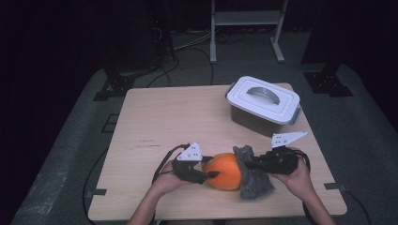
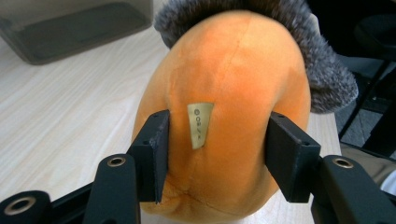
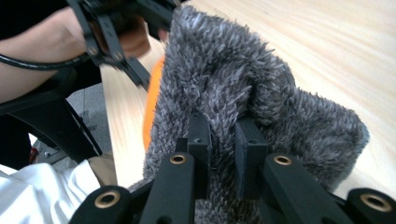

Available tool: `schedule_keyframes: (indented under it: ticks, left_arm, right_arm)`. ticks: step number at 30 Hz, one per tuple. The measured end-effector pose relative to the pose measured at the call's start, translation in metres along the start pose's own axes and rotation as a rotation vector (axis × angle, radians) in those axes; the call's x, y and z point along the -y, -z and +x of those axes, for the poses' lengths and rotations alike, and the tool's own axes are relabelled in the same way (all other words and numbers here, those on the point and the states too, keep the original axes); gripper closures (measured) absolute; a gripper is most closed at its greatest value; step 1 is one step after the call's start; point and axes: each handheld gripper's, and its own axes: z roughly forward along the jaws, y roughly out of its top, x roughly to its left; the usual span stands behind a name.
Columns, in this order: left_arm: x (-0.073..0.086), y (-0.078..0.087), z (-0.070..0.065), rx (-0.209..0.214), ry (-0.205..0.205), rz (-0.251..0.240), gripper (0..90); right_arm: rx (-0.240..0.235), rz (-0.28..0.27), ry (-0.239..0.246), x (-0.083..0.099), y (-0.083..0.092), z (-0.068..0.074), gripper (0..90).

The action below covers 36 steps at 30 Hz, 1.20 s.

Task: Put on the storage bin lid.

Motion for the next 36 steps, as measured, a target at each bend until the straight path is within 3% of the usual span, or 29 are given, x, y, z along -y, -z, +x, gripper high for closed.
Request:
schedule_keyframes:
  ticks: [4, 8, 11, 16, 22, 27, 30, 33, 36]
  left_arm:
    - [0.000, 0.007, 0.003, -0.020, 0.010, -0.005, 45.5]
    - [-0.002, 0.009, 0.002, -0.037, 0.010, -0.007, 45.8]
    - [-0.005, 0.006, -0.002, -0.036, -0.016, 0.007, 45.9]
    - [-0.005, 0.007, -0.002, -0.050, -0.020, 0.010, 45.8]
    - [-0.005, 0.005, -0.002, -0.031, 0.001, -0.003, 42.7]
    - [-0.006, 0.005, -0.006, 0.030, -0.017, 0.020, 40.9]
    - [-0.009, 0.007, -0.008, 0.069, -0.020, 0.029, 39.4]
    - [-0.012, 0.010, -0.007, 0.068, -0.007, 0.006, 36.5]
    - [-0.011, 0.008, -0.005, 0.059, 0.007, 0.014, 33.7]
  right_arm:
    - [0.030, 0.054, -0.024, 0.009, -0.004, -0.008, 78.5]
    - [0.019, -0.004, -0.008, 0.000, 0.002, -0.002, 78.5]
    - [-0.003, -0.048, 0.019, -0.009, 0.003, 0.007, 78.4]
    - [-0.003, 0.009, 0.021, -0.004, -0.013, 0.008, 78.3]
    - [-0.009, 0.034, -0.002, 0.003, -0.014, 0.002, 78.3]
    - [0.000, -0.010, -0.012, -0.001, -0.007, 0.002, 78.2]
    - [-0.019, 0.025, -0.008, 0.002, -0.013, 0.002, 78.2]
    - [-0.067, 0.076, -0.005, 0.005, -0.020, 0.004, 78.1]
    - [-0.107, 0.121, 0.005, 0.008, -0.023, 0.007, 78.0]
